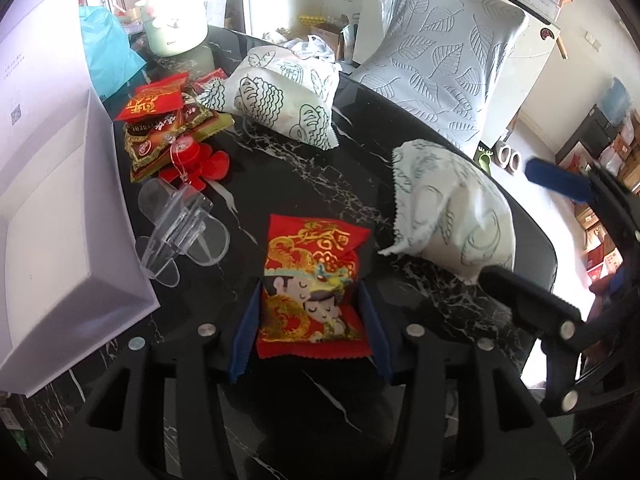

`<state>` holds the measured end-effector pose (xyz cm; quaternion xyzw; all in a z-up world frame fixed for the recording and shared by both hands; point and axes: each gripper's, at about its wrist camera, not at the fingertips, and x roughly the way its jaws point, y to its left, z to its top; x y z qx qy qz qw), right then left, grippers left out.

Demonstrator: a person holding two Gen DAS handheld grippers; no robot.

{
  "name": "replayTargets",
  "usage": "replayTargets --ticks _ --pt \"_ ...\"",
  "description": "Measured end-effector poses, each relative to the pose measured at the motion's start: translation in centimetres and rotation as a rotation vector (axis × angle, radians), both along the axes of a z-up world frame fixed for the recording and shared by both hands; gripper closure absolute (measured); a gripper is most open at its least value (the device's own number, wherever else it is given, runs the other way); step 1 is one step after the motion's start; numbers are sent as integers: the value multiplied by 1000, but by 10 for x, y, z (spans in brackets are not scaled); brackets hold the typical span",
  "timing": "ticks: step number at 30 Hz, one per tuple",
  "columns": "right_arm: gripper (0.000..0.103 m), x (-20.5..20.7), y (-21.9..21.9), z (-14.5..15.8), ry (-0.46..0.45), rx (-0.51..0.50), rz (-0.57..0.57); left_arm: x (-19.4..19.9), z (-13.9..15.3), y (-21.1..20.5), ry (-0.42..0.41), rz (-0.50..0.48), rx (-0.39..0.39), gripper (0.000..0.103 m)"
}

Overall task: Organize objects
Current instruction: 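Lift and carry the red packet and white pouch toward the lavender box with both tools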

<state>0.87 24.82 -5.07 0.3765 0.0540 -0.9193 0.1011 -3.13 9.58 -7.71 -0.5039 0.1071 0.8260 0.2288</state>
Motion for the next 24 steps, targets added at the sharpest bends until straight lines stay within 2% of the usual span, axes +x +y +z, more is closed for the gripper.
replayTargets --ticks 2,6,10,12,14,16,17,20,24 --pt "9 -6 -5 -2 1 29 68 0 0 1 4 -12 0 56" --pt "9 -24 -14 -16 -62 87 133 2 -1 2 17 -34 -4 56" --pt "10 -35 -14 -28 -120 50 144 0 0 0 12 -38 9 59" --pt "14 -38 -12 -34 -153 37 125 -1 1 0 9 -35 10 61" --pt "30 -38 -9 -34 -157 4 104 -2 1 -1 5 -32 12 62" --pt "33 -35 -7 -32 -156 -9 98 2 1 1 6 -34 9 64" --pt "38 -33 -7 -32 -153 -10 93 3 1 2 5 -39 9 64" --pt "42 -29 -7 -31 -144 -26 69 6 3 2 -2 -39 16 68" --pt "43 -25 -1 -29 -155 -62 16 9 9 3 6 -46 24 70"
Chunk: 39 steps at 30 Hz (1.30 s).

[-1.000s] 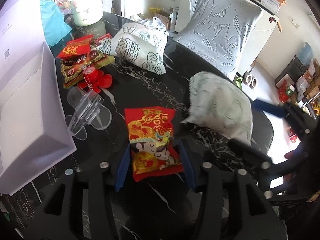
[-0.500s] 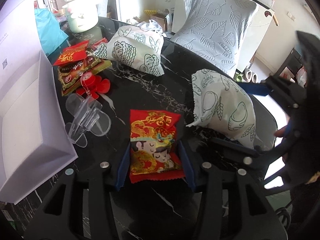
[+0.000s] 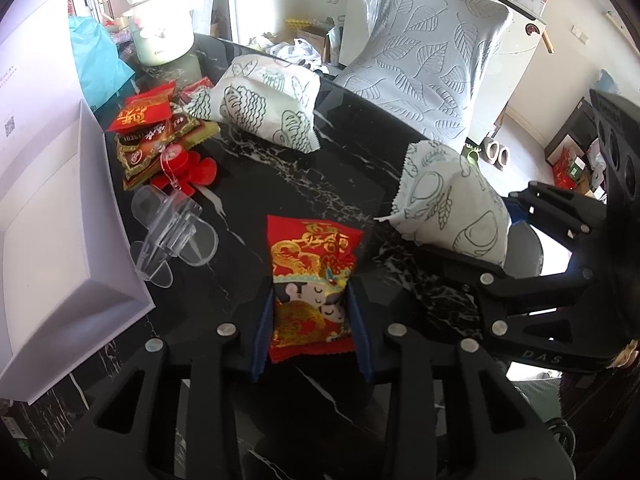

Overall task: Organize objects
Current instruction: 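Lift and carry the red packet and white pouch toward the lavender box with both tools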

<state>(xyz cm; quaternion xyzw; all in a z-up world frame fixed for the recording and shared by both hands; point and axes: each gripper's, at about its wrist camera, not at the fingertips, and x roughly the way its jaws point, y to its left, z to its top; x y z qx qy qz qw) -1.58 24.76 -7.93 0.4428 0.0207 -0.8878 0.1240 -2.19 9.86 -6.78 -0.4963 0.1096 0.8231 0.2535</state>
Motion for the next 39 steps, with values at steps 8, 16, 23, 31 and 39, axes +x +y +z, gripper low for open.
replayTargets --ticks 8,16,23,31,39 --pt "43 16 2 19 29 7 -43 12 17 -3 36 -3 18 71" --pt "43 26 -18 45 81 37 -7 23 37 -30 80 48 31 71" --pt "43 30 -49 59 109 42 64 33 48 -66 117 122 28 71" --pt "43 35 -90 68 130 43 155 48 56 -105 138 207 30 71" --pt "43 41 -135 70 136 38 266 65 59 -144 152 300 20 71"
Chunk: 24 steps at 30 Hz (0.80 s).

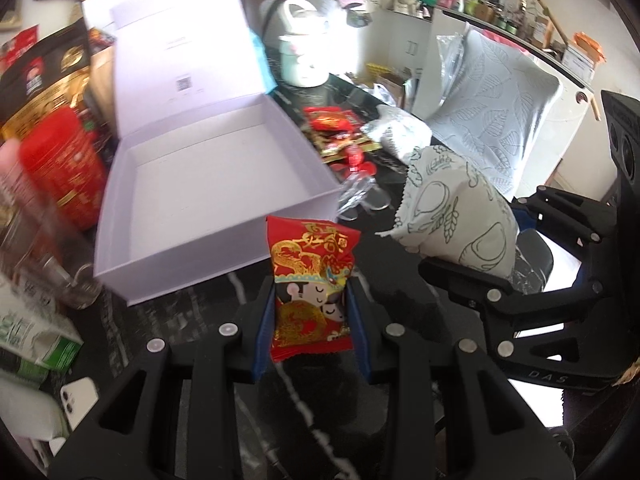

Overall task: Organize objects
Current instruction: 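Lift and carry the red packet and white pouch toward the lavender box with both tools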

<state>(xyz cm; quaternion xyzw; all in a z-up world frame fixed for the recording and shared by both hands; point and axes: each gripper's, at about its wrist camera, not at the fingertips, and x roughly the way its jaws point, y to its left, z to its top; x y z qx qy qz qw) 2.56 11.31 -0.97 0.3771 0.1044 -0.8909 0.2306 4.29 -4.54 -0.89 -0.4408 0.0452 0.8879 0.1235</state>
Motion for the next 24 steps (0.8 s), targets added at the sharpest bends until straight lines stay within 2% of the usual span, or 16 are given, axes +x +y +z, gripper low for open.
replayTargets --ticks 12,24 --pt "43 7 -55 5 5 2 134 10 4 -41 7 85 -1 71" --pt "43 -10 -83 12 5 16 179 -13 13 -60 18 103 -15 71"
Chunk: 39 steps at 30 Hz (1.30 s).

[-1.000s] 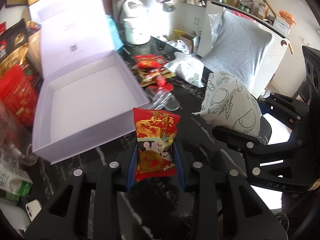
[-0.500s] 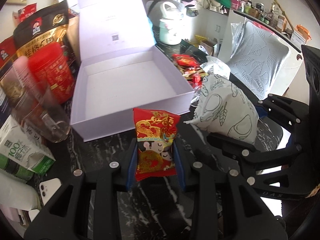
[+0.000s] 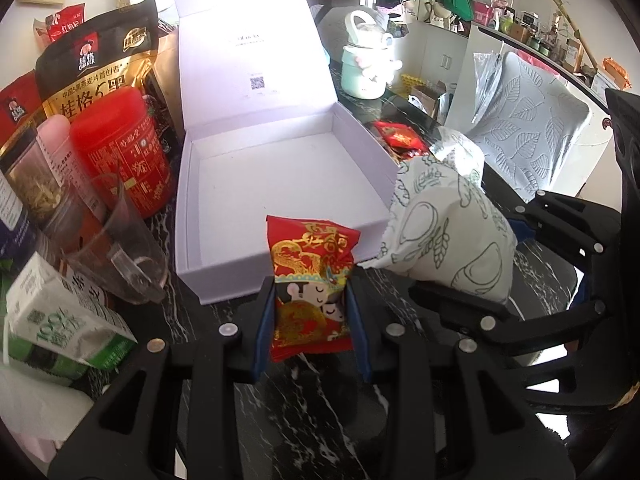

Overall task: Organize objects
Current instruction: 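Lift and carry the red packet and white pouch toward the lavender box with both tools, then lower both items into the lavender box and open both tools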

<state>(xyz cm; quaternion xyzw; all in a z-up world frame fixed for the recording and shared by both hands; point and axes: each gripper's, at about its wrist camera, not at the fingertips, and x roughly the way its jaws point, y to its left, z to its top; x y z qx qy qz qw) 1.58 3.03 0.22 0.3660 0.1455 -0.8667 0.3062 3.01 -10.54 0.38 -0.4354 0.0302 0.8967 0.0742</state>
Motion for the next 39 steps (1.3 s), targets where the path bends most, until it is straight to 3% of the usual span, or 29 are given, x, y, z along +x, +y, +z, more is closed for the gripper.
replayTargets --ticks 18,39 --pt "43 -64 -21 9 9 8 46 -66 4 -15 -19 13 -12 71" --pt "43 -146 -56 9 -3 48 111 -156 2 -34 -30 112 -42 71"
